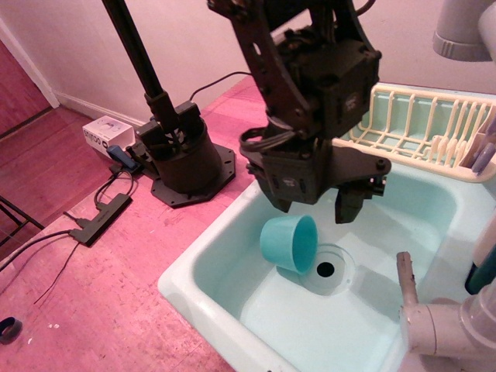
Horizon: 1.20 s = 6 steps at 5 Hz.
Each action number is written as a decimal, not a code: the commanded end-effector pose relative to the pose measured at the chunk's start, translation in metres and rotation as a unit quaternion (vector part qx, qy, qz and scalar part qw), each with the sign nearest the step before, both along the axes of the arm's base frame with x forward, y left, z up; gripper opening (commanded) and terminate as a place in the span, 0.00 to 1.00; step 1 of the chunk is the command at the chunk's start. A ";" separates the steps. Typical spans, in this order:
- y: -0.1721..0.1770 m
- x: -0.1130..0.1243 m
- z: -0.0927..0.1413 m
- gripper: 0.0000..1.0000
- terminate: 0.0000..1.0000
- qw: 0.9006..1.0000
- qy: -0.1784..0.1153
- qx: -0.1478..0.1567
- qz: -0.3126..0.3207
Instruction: Flip cup upright
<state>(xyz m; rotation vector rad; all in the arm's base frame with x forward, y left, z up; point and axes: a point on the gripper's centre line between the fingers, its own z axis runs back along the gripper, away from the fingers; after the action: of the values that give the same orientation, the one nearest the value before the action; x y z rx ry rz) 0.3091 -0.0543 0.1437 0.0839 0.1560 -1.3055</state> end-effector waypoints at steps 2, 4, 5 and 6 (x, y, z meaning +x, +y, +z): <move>-0.010 0.007 -0.009 1.00 0.00 0.999 -0.002 -0.023 -0.041; -0.020 -0.011 -0.019 1.00 0.00 0.997 0.034 -0.028 -0.063; -0.022 -0.032 -0.023 1.00 0.00 0.996 0.046 -0.037 -0.060; -0.023 -0.047 -0.024 1.00 0.00 0.995 0.060 -0.039 -0.064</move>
<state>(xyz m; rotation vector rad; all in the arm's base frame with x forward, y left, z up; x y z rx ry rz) 0.2582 -0.0761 0.1081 -0.0698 0.2454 -1.4341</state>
